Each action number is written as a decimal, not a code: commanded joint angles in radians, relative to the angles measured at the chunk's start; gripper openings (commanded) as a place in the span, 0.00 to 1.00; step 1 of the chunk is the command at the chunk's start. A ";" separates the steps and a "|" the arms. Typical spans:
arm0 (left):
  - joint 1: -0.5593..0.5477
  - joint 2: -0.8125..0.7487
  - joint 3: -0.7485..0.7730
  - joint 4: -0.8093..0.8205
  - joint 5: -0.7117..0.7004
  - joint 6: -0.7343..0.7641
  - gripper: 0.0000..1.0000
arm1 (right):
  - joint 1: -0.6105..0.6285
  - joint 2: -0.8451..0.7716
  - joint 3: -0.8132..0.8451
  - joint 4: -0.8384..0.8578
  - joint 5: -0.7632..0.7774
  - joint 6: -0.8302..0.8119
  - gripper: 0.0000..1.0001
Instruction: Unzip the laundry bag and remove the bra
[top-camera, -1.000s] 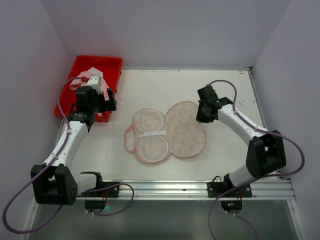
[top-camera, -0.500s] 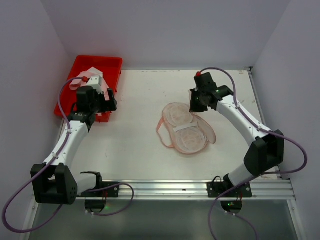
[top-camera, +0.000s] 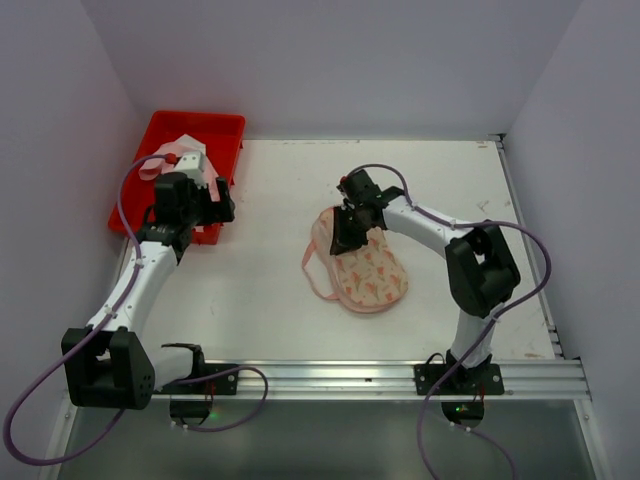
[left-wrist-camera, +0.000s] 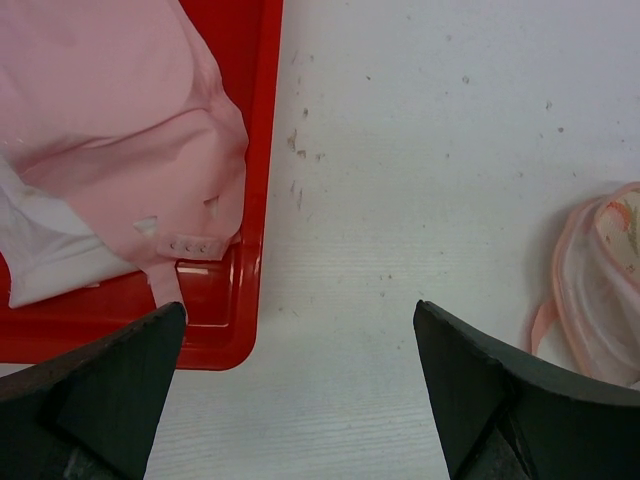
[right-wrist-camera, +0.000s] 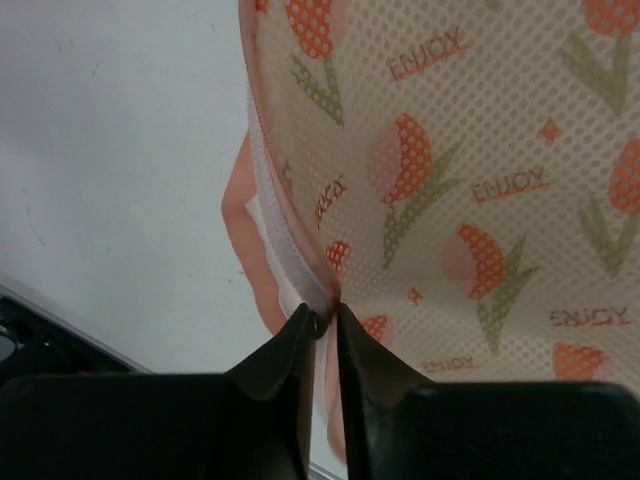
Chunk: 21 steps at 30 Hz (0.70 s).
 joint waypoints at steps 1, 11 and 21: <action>-0.005 -0.024 -0.011 0.034 -0.024 0.012 1.00 | 0.006 -0.003 -0.022 0.081 -0.099 0.024 0.23; -0.005 -0.136 0.177 -0.154 0.060 -0.086 1.00 | 0.002 -0.304 0.073 -0.055 0.048 -0.061 0.91; -0.005 -0.407 0.408 -0.472 -0.057 -0.081 1.00 | -0.084 -0.856 -0.002 -0.135 0.644 -0.111 0.99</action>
